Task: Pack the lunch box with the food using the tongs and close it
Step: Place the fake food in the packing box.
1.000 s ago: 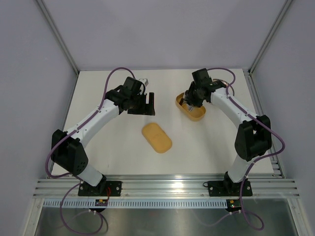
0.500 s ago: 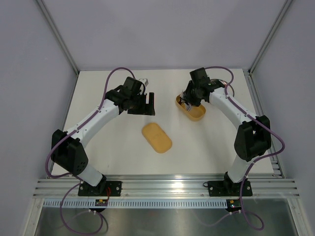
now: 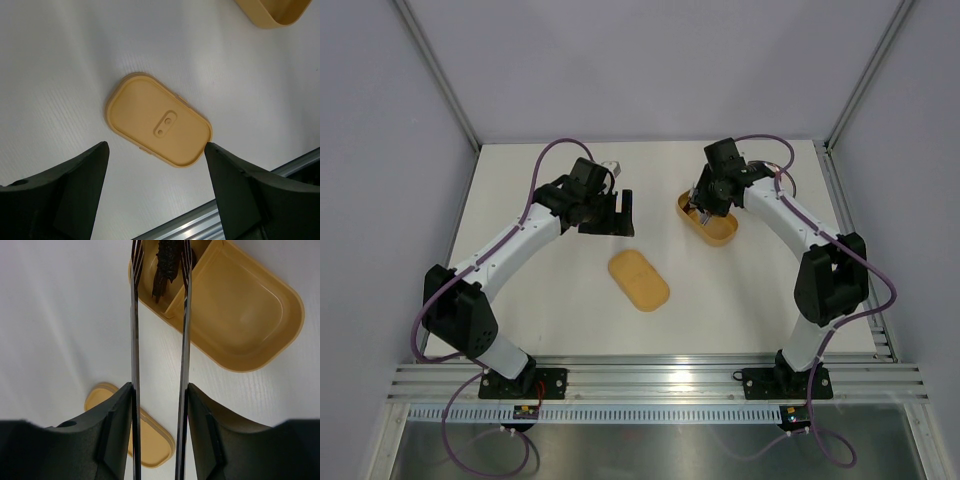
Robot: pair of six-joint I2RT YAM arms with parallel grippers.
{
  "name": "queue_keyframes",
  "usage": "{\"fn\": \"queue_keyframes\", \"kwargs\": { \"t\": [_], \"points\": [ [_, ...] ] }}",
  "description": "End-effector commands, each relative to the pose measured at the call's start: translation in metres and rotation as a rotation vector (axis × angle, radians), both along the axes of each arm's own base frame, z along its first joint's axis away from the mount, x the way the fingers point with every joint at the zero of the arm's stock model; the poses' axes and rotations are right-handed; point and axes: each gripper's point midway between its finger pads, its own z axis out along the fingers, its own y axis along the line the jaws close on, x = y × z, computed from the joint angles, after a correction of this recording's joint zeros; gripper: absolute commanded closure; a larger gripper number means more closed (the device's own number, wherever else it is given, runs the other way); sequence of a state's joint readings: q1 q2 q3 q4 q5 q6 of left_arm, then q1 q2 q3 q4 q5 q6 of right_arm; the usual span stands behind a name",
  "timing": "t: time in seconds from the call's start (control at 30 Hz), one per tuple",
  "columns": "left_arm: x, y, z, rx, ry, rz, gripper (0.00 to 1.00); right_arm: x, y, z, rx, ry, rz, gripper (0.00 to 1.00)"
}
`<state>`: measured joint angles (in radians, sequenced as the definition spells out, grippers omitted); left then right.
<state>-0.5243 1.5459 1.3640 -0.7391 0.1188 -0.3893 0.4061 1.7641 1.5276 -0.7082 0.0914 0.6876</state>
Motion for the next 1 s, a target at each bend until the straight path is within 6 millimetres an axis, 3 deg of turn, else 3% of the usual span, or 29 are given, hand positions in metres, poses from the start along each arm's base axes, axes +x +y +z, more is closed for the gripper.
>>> {"fn": "queue_keyframes", "kwargs": {
  "t": [0.0, 0.2, 0.33, 0.5, 0.73, 0.97],
  "points": [
    [0.004, 0.002, 0.014, -0.016, -0.061, -0.003, 0.19, 0.011, 0.001, 0.01, -0.019, -0.041, -0.007, 0.48],
    [0.004, 0.004, 0.013, -0.009, -0.063, 0.0, 0.19, 0.013, 0.004, 0.003, -0.021, -0.026, -0.002, 0.54],
    [0.004, 0.004, 0.014, -0.008, -0.066, 0.0, 0.19, 0.013, 0.002, 0.005, -0.02, -0.034, -0.008, 0.74],
    [0.004, 0.004, 0.013, -0.011, -0.062, 0.002, 0.19, 0.009, 0.003, 0.015, 0.005, -0.058, -0.007, 0.84],
    [0.004, 0.003, 0.013, -0.015, -0.06, 0.0, 0.19, 0.005, 0.006, 0.036, 0.087, -0.11, -0.052, 0.85],
    [0.003, 0.004, 0.013, -0.012, -0.062, 0.001, 0.19, 0.002, 0.01, 0.034, 0.136, -0.102, -0.078, 0.85]
  ]
}}
